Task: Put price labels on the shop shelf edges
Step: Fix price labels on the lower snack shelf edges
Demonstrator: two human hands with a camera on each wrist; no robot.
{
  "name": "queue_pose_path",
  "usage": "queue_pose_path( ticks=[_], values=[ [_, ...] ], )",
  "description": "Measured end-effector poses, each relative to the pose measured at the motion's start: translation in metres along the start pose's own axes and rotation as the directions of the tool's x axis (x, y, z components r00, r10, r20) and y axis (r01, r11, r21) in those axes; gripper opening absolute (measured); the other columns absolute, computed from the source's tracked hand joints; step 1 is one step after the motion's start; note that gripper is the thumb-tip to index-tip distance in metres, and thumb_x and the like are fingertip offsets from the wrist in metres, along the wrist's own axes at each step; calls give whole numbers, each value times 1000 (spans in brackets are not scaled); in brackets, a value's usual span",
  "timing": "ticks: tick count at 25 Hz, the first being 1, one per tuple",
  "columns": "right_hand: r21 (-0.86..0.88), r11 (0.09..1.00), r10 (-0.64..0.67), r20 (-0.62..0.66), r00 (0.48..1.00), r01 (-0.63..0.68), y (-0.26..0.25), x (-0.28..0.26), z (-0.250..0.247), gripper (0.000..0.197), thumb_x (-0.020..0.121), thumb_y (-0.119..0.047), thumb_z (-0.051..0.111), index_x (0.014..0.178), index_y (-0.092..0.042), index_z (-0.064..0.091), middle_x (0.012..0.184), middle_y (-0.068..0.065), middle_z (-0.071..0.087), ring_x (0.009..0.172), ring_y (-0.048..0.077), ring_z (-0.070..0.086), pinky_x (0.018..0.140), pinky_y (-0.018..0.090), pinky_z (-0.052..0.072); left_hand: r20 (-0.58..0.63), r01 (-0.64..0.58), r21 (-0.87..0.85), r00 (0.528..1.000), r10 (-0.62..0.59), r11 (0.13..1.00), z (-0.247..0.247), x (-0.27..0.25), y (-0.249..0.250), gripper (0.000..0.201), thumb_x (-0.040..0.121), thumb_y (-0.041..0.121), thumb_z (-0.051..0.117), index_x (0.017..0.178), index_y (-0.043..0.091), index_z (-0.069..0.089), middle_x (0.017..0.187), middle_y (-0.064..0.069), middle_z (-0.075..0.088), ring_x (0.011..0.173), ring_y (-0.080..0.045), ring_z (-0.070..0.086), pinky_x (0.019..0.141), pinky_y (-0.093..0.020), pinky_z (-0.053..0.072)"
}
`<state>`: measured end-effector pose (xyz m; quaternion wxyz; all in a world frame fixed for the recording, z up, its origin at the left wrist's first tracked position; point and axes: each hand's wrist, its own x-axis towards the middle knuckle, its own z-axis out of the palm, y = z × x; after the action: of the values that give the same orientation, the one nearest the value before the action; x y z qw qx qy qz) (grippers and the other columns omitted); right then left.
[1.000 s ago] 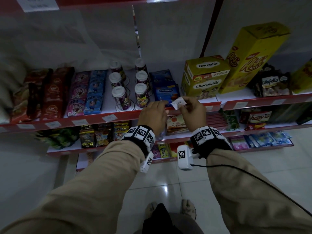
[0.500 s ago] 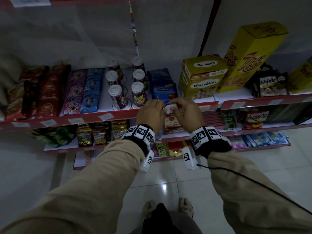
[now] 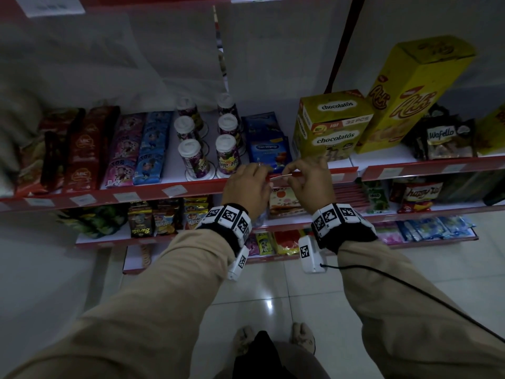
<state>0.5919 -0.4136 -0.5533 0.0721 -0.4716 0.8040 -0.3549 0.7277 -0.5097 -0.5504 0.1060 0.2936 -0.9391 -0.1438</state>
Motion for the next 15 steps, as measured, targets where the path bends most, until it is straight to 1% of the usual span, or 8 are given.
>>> queue_pose_path(
  ticks=[2,4,6,9,11,13,15],
  values=[
    [-66,998,-3,-2,1000,3,2,0,2,12,81,-12,67,91,-16,69,101,7,62,108,31,43,92,41,36,-2,-22,43,1000,22,999,2,0,-1,33,94,28,50,125,16,54,118,-7,54,110,-27,45,89,-36,39],
    [-94,995,-21,9,1000,22,5,-2,2,13,81,-11,66,92,-17,69,100,8,61,108,31,43,89,40,34,-6,-38,75,999,39,996,4,1,-2,32,94,27,49,123,15,55,117,-7,54,108,-27,46,87,-37,39],
    [-112,993,-41,22,999,44,8,-3,3,15,80,-10,64,93,-16,69,100,8,60,107,31,44,87,39,35,-2,-57,99,998,57,993,5,0,-4,31,95,27,47,123,16,55,117,-7,54,108,-27,46,87,-38,40],
    [-119,992,-32,30,999,36,7,0,3,17,80,-9,64,94,-17,68,101,7,60,106,31,45,84,40,37,12,-69,121,998,68,990,5,-1,-5,30,96,28,44,120,15,56,118,-7,53,108,-27,45,88,-39,40],
    [-148,988,-43,55,998,51,6,1,2,18,81,-12,64,97,-17,67,103,8,60,105,31,46,84,41,39,22,-71,141,997,69,987,5,0,-5,30,96,28,44,121,15,56,120,-8,52,109,-27,45,90,-39,39],
    [-274,953,-94,132,987,128,5,1,1,22,81,-14,64,103,-14,64,106,11,59,106,33,47,82,41,39,46,-70,201,997,62,977,5,1,-3,31,96,29,42,121,15,55,123,-7,51,111,-28,44,92,-39,37],
    [-380,901,-139,202,969,208,3,0,1,23,83,-13,62,106,-10,62,107,15,58,104,35,48,81,42,39,64,-61,261,997,46,963,7,4,-2,31,96,27,40,121,15,54,126,-7,50,114,-28,43,93,-39,33]
  ],
)
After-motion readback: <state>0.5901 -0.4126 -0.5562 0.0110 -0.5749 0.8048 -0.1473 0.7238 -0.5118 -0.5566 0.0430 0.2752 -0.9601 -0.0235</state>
